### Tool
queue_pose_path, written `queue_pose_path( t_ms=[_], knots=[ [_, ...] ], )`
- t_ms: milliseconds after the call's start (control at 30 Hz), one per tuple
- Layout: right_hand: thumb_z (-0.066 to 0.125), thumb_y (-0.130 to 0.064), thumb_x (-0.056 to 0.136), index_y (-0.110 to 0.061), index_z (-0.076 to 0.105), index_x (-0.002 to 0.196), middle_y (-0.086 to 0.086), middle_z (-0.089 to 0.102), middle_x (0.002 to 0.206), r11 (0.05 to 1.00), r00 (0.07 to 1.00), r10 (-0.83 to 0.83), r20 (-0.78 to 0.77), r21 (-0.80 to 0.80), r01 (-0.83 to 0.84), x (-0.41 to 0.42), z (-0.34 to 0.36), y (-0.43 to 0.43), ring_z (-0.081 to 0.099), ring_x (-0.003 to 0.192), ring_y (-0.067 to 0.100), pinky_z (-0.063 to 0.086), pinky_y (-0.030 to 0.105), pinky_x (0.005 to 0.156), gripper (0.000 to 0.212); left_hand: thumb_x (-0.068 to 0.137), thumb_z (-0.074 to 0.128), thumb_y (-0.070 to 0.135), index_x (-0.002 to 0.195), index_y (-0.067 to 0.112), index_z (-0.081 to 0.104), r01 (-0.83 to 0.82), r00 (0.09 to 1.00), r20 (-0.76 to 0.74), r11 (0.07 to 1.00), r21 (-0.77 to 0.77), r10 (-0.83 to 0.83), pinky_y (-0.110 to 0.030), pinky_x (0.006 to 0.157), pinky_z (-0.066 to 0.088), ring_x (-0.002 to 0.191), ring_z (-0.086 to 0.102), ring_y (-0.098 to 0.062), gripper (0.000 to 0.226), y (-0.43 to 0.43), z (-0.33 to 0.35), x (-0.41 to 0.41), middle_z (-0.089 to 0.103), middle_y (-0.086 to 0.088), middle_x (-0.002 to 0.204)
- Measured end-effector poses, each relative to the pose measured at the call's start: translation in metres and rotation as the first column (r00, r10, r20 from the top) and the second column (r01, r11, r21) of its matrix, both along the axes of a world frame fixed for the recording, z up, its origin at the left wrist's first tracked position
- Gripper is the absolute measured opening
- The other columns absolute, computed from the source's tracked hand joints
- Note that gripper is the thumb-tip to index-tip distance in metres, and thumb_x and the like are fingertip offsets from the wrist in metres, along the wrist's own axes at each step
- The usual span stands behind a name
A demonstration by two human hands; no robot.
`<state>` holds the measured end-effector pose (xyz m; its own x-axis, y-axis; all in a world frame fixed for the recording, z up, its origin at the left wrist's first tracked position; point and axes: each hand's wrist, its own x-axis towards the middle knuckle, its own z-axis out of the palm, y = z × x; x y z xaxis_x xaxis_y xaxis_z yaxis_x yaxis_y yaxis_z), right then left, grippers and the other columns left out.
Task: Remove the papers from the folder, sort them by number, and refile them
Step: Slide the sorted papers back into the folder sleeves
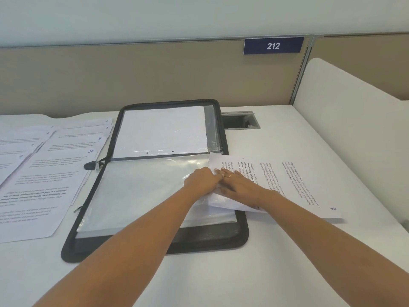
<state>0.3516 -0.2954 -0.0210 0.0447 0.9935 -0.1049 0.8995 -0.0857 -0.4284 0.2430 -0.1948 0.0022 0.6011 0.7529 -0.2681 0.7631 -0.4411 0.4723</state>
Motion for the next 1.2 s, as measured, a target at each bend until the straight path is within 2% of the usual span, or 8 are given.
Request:
queue_pose_path(
  t_ms=[100, 400, 600, 767, 867, 967, 1100, 1200],
  knots=[
    [0.039, -0.038, 0.099, -0.019, 0.047, 0.138, -0.002, 0.029, 0.153, 0.994, 0.998, -0.054, 0.020, 0.093, 0.052, 0.001, 0.005, -0.004, 0.025, 0.140, 0.012, 0.014, 0.022, 0.111, 0.044, 0.089, 0.042, 0.047, 0.065, 0.016, 0.053, -0.010, 1.000, 0.002, 1.000, -0.017, 0.010, -0.031, 0.077, 0.049, 0.069, 0.060, -0.023, 0.041, -0.002, 0.000, -0.001, 0.061, -0.002, 0.068],
    [0.047, -0.037, 0.092, -0.017, 0.053, 0.131, -0.002, 0.049, 0.139, 0.972, 0.965, -0.189, 0.182, 0.172, 0.158, -0.005, 0.000, -0.001, 0.044, 0.123, 0.021, 0.036, 0.037, 0.102, 0.044, 0.080, 0.052, 0.046, 0.073, 0.015, 0.055, 0.035, 0.995, -0.092, 0.999, 0.029, -0.033, -0.024, 0.062, 0.040, 0.068, 0.056, -0.017, 0.032, -0.008, 0.006, -0.003, 0.059, 0.001, 0.068],
    [0.039, -0.007, 0.096, -0.008, 0.049, 0.135, 0.005, 0.045, 0.143, 0.967, 0.977, -0.196, 0.077, 0.181, 0.180, -0.005, 0.006, -0.003, 0.038, 0.131, 0.021, 0.026, 0.029, 0.111, 0.041, 0.090, 0.049, 0.034, 0.101, 0.010, 0.060, 0.070, 0.991, -0.123, 0.989, 0.131, -0.054, -0.027, 0.071, 0.040, 0.097, 0.061, -0.025, 0.029, -0.009, 0.005, -0.005, 0.064, -0.007, 0.101],
    [0.043, -0.034, 0.098, -0.015, 0.045, 0.139, 0.001, 0.038, 0.149, 0.967, 0.974, -0.194, 0.114, 0.191, 0.170, -0.006, -0.001, -0.006, 0.031, 0.137, 0.017, 0.022, 0.029, 0.112, 0.045, 0.094, 0.044, 0.027, 0.107, 0.009, 0.059, 0.098, 0.986, -0.151, 0.981, 0.166, -0.072, -0.029, 0.074, 0.039, 0.101, 0.058, -0.026, 0.027, -0.010, 0.004, -0.003, 0.061, -0.008, 0.109],
    [0.017, -0.074, 0.080, -0.024, 0.033, 0.145, -0.003, 0.023, 0.156, 0.984, 0.973, -0.165, 0.163, 0.090, 0.152, -0.008, 0.000, -0.007, 0.016, 0.144, 0.014, 0.013, 0.037, 0.115, 0.084, 0.093, 0.044, 0.026, 0.103, 0.007, 0.060, 0.094, 0.988, -0.135, 0.982, 0.163, -0.073, -0.028, 0.072, 0.039, 0.098, 0.059, -0.026, 0.026, -0.010, 0.004, -0.005, 0.062, -0.008, 0.104],
    [-0.011, -0.088, 0.057, -0.026, 0.017, 0.149, -0.005, 0.006, 0.159, 0.995, 0.971, -0.097, 0.220, 0.007, 0.098, -0.005, -0.001, -0.008, 0.004, 0.146, 0.013, 0.004, 0.042, 0.117, 0.115, 0.093, 0.046, 0.028, 0.090, 0.007, 0.061, 0.051, 0.998, -0.038, 0.994, 0.101, -0.047, -0.031, 0.074, 0.043, 0.091, 0.059, -0.027, 0.026, -0.008, 0.003, -0.007, 0.060, -0.009, 0.091],
    [0.014, -0.069, 0.077, -0.025, 0.007, 0.151, -0.004, -0.004, 0.159, 0.997, 0.966, -0.051, 0.254, -0.044, 0.064, -0.002, -0.001, -0.008, -0.006, 0.146, 0.012, -0.004, 0.042, 0.117, 0.086, 0.091, 0.049, 0.022, 0.055, 0.010, 0.046, -0.008, 0.982, 0.189, 0.999, -0.032, 0.014, -0.029, 0.066, 0.040, 0.056, 0.046, -0.017, 0.038, -0.006, 0.005, -0.010, 0.049, -0.002, 0.054],
    [0.028, -0.053, 0.089, -0.020, 0.005, 0.152, -0.003, -0.006, 0.159, 0.997, 0.961, -0.005, 0.278, -0.070, 0.025, -0.004, 0.001, -0.006, -0.007, 0.146, 0.013, -0.005, 0.042, 0.117, 0.074, 0.089, 0.051, 0.016, 0.049, 0.008, 0.044, 0.023, 0.958, 0.288, 0.998, -0.056, -0.006, -0.026, 0.061, 0.040, 0.052, 0.045, -0.016, 0.041, -0.008, 0.012, -0.012, 0.049, -0.003, 0.048]
  ],
)
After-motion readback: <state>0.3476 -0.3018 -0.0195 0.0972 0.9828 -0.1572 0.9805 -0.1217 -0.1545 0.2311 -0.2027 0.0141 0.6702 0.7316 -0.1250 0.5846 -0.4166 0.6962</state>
